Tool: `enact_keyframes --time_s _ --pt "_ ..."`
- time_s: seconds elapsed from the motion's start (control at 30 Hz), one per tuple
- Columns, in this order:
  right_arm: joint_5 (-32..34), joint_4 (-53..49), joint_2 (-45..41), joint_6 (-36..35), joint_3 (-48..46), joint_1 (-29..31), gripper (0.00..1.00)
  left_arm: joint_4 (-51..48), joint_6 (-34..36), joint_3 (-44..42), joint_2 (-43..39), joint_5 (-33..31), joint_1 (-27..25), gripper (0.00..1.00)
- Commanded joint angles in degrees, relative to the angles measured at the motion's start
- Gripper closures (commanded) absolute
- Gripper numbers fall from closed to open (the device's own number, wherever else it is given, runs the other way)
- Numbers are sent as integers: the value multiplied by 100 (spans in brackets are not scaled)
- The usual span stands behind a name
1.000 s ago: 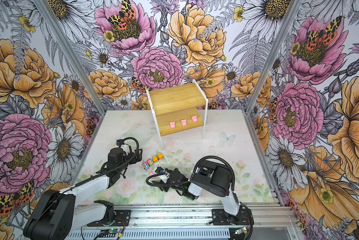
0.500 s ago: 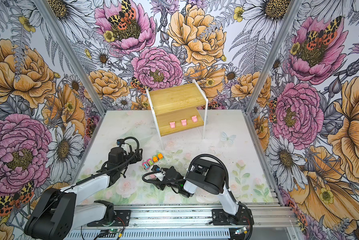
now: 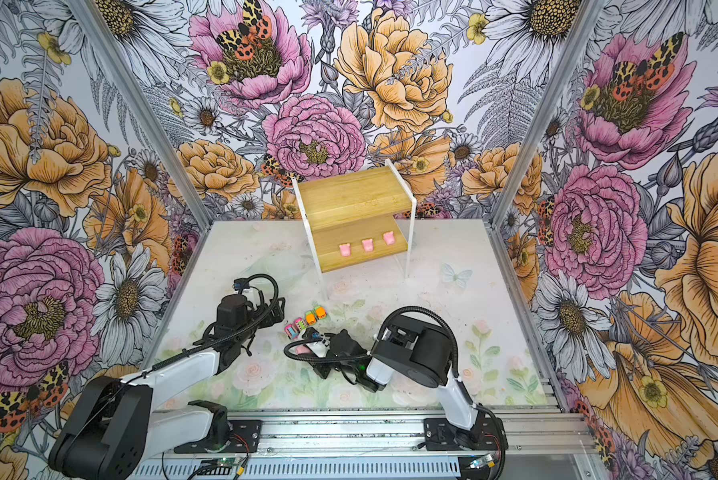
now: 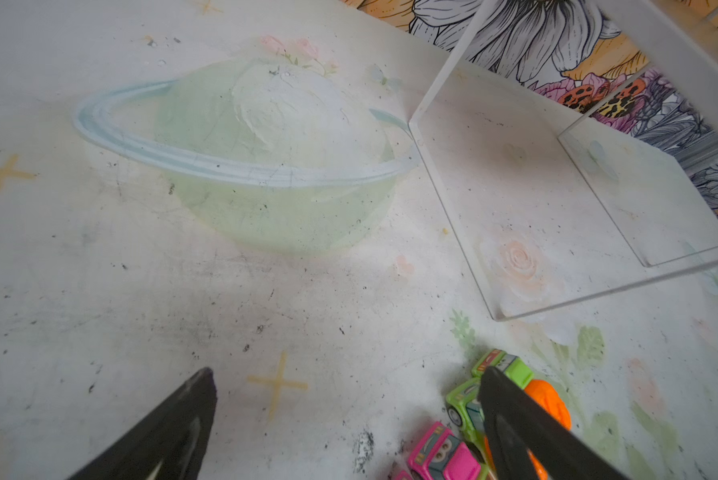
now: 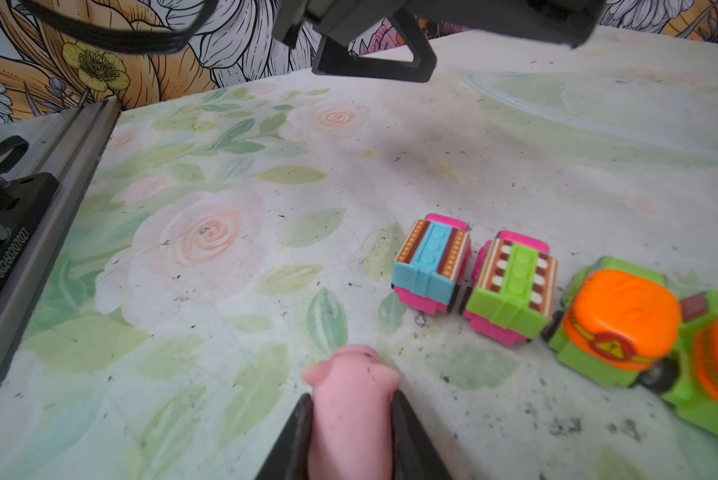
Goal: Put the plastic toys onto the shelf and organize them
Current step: 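Lift the pig and carry it to the lower wooden shelf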
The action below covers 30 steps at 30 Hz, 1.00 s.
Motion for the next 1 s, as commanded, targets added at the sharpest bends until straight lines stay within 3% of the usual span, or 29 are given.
enact_keyframes --time_s 0.0,0.17,0.33,0.6,0.97 --pt "23 186 -514 211 -290 -167 70 -14 -37 112 34 29 58 1" --pt "91 634 -1153 526 -761 -669 70 -20 -33 111 42 35 58 1" --pt "364 352 -1824 558 -799 -1243 69 -16 -27 109 33 43 58 1" --pt "869 -805 -2231 546 331 -2055 69 -5 -27 94 18 55 58 1" --pt "1345 -1501 -1866 828 1448 -2081 68 5 -19 93 19 81 59 1"
